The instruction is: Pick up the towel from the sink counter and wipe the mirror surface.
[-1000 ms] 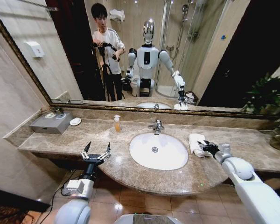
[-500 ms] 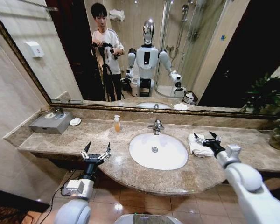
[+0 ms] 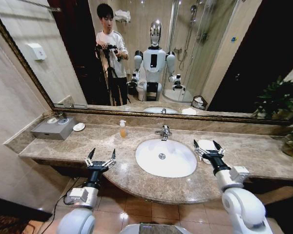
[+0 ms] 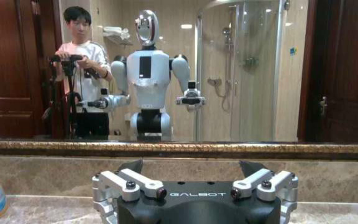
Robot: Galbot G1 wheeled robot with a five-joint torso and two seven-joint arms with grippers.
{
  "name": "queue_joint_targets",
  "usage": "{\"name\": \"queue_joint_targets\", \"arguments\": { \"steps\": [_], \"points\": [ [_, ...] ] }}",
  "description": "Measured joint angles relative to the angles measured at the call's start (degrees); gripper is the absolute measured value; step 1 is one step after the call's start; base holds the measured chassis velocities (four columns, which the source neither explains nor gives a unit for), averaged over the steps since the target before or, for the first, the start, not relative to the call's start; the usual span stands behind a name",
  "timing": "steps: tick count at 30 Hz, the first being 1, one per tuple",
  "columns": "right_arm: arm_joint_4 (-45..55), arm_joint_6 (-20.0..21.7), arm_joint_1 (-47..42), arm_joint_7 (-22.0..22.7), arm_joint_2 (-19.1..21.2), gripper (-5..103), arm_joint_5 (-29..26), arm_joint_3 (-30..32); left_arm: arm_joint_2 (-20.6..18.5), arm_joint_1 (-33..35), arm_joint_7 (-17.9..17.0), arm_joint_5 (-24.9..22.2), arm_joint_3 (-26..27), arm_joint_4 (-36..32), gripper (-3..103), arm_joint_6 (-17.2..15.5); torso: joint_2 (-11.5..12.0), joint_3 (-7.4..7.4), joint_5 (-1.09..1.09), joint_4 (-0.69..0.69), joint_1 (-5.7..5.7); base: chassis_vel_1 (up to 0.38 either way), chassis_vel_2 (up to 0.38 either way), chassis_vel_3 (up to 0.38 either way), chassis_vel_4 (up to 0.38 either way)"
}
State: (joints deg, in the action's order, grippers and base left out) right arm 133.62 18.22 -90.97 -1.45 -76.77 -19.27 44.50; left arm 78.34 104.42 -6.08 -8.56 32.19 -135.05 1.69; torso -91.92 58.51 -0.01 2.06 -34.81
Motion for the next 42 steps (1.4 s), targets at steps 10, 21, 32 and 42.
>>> {"name": "queue_joint_targets", "arguments": {
  "steps": [10,21,32,42],
  "points": [
    [0.0,-1.0,-2.4,-1.3,0.9,100,-1.9,1.9,0.0,0.0,0.0,0.0,0.0,0.0,100,0.0,0.0,0.01,-0.01,0.0,-0.01,0.055,-0.052,-0.058,0.057],
    [0.2,-5.5,-7.3,-2.0,-2.5,100,1.8,-1.6,0.0,0.0,0.0,0.0,0.0,0.0,100,0.0,0.0,0.0,0.01,0.01,0.0,0.159,-0.167,-0.157,0.149],
    [1.8,-7.8,-10.3,-2.1,-6.4,100,2.7,-2.9,0.0,0.0,0.0,0.0,0.0,0.0,100,0.0,0.0,0.0,0.01,0.01,0.0,0.171,-0.185,-0.171,0.181],
    [3.7,-7.2,-10.7,-2.2,-7.2,100,2.9,-2.1,0.0,0.0,0.0,0.0,0.0,0.0,100,0.0,0.0,0.0,0.0,0.0,0.0,0.148,-0.166,-0.154,0.158]
  ]
}}
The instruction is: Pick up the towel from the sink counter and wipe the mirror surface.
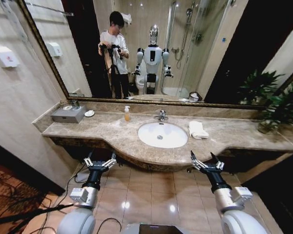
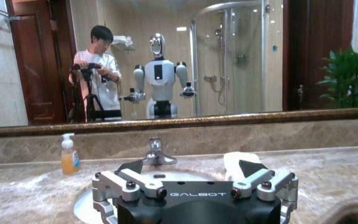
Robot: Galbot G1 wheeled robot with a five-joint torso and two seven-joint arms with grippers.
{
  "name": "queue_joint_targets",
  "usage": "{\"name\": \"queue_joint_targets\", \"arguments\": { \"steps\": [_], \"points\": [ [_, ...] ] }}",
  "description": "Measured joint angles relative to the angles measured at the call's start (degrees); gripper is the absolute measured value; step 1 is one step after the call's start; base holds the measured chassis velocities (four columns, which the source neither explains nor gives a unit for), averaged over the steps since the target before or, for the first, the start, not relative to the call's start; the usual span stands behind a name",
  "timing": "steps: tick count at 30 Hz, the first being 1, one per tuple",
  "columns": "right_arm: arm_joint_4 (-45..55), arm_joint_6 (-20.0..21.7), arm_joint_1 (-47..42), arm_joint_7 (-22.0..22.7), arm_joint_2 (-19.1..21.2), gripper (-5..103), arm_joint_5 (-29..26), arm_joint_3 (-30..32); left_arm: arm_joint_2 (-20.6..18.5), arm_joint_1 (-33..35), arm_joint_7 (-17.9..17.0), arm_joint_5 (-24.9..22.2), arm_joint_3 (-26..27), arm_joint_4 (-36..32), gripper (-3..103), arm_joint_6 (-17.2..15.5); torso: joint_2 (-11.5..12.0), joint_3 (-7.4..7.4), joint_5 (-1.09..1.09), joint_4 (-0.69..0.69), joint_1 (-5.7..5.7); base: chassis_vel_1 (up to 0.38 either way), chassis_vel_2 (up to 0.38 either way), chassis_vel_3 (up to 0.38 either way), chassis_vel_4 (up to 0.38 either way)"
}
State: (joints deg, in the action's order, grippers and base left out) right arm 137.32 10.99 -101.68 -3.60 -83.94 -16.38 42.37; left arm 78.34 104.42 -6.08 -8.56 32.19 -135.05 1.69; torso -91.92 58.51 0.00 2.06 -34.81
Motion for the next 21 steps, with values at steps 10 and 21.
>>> {"name": "queue_joint_targets", "arguments": {
  "steps": [10,21],
  "points": [
    [-0.2,-1.6,-1.6,-0.1,-0.1,100,0.1,1.2,0.0,0.0,0.0,0.0,0.0,0.0,100,0.0,0.0,-0.01,-0.01,0.0,0.03,0.189,-0.185,-0.188,0.184],
    [-0.4,-2.4,-2.0,-0.2,-0.9,100,1.7,-0.6,0.0,0.0,0.0,0.0,0.0,0.0,100,0.0,0.0,0.0,-0.02,-0.01,0.0,0.195,-0.191,-0.207,0.204]
  ]
}}
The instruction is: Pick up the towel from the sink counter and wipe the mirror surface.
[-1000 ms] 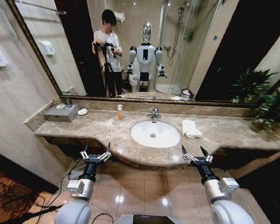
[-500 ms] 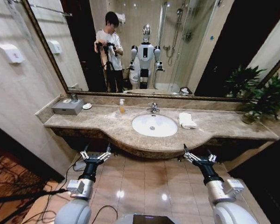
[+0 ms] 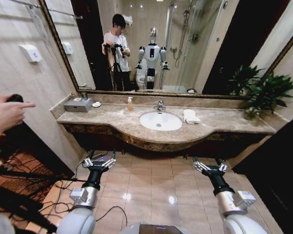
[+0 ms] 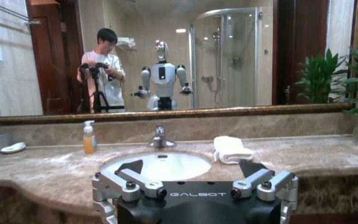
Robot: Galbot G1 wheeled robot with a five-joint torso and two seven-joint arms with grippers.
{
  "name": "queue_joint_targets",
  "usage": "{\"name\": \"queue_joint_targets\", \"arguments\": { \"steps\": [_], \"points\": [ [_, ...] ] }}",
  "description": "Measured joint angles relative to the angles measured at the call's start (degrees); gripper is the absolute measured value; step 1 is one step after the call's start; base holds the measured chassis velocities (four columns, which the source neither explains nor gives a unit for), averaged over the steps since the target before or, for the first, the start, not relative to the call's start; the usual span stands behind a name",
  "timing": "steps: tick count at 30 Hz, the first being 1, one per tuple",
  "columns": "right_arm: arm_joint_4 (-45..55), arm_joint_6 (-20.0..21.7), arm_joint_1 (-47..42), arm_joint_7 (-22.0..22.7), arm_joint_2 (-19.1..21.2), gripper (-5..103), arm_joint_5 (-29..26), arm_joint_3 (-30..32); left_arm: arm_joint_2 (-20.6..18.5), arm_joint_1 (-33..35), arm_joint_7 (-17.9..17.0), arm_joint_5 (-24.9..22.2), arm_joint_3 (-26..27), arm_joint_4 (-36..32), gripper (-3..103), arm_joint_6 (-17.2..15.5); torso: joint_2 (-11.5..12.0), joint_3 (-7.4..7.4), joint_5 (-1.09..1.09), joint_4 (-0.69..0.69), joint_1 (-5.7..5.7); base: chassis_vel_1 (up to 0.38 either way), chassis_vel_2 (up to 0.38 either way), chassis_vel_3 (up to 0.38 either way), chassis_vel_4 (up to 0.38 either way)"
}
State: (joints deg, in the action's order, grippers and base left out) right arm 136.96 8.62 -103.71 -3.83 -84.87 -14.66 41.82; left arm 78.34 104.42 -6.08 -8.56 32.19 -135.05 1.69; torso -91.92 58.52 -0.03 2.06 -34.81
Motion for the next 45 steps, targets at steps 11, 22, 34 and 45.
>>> {"name": "queue_joint_targets", "arguments": {
  "steps": [11,22,34,45],
  "points": [
    [-1.1,-0.8,1.0,0.1,-0.8,100,0.6,-0.3,0.0,0.0,0.0,0.0,0.0,0.0,100,0.0,0.0,0.0,0.03,0.02,0.0,0.206,-0.203,-0.209,0.209],
    [-5.2,-0.8,6.0,-2.5,-3.6,100,2.3,-0.6,0.0,0.0,0.0,0.0,0.0,0.0,100,0.0,0.0,0.01,0.03,0.01,-0.03,0.057,-0.043,-0.073,0.059],
    [-2.2,-0.1,4.7,-2.4,-7.3,100,12.5,-6.1,0.0,0.0,0.0,0.0,0.0,0.0,100,0.0,0.0,0.0,0.01,0.0,0.01,-0.01,0.018,0.025,-0.011],
    [1.6,4.1,2.8,1.4,-6.5,100,12.8,-9.0,0.0,0.0,0.0,0.0,0.0,0.0,100,0.0,0.0,0.0,0.02,0.0,0.0,0.0,0.0,0.0,0.0]
  ]
}}
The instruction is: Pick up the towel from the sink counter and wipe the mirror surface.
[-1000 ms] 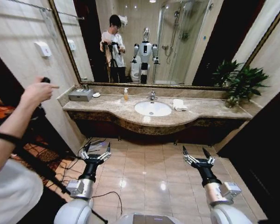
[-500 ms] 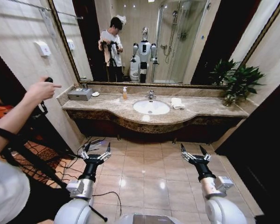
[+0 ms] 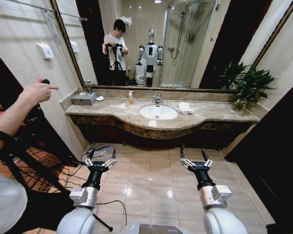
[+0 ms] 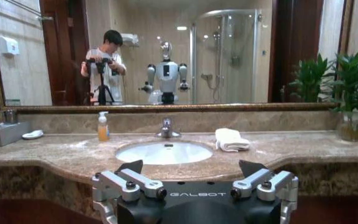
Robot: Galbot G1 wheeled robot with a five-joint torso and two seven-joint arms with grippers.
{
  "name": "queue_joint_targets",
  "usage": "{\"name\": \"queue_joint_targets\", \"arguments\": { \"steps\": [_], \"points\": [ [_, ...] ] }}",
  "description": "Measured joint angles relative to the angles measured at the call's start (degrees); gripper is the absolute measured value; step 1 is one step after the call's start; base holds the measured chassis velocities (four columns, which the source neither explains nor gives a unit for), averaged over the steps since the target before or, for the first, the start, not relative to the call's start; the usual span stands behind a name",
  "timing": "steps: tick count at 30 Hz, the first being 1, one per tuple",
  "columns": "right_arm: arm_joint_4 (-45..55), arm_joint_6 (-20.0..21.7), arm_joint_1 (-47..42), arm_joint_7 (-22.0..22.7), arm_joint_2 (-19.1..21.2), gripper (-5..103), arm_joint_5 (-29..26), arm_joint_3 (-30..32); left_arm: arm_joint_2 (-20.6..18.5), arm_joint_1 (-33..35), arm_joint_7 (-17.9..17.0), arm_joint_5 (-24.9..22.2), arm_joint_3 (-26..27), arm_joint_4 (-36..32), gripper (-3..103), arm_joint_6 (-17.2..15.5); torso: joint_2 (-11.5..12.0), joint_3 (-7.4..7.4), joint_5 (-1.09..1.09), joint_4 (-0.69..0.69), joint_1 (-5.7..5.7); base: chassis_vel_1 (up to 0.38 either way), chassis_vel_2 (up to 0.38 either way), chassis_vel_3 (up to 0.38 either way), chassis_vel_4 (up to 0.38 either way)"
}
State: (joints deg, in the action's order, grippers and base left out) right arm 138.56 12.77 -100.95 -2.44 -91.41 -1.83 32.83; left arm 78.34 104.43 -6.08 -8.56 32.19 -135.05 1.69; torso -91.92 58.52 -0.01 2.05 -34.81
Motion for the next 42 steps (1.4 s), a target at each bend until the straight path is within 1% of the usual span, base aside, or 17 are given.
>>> {"name": "queue_joint_targets", "arguments": {
  "steps": [3,9,18,42],
  "points": [
    [0.9,0.3,-0.4,0.2,1.5,100,-2.3,1.4,0.0,0.0,0.0,0.0,0.0,0.0,100,0.0,0.0,0.0,0.01,0.0,0.0,0.0,0.0,0.0,0.0],
    [2.8,1.4,-1.6,0.4,2.4,100,-3.7,2.2,0.0,0.0,0.0,0.0,0.0,0.0,100,0.0,0.0,0.0,0.0,0.0,0.0,0.0,0.0,0.0,0.0],
    [1.8,2.5,0.3,0.6,2.4,100,-2.9,1.4,0.0,0.0,0.0,0.0,0.0,0.0,100,0.0,0.0,0.0,0.01,0.01,0.0,0.0,0.0,0.0,0.0],
    [1.7,2.5,0.2,0.2,2.8,100,-2.3,2.0,0.0,0.0,0.0,0.0,0.0,0.0,100,0.0,0.0,0.0,0.01,0.01,0.0,-0.026,-0.025,0.023,0.022]
  ]
}}
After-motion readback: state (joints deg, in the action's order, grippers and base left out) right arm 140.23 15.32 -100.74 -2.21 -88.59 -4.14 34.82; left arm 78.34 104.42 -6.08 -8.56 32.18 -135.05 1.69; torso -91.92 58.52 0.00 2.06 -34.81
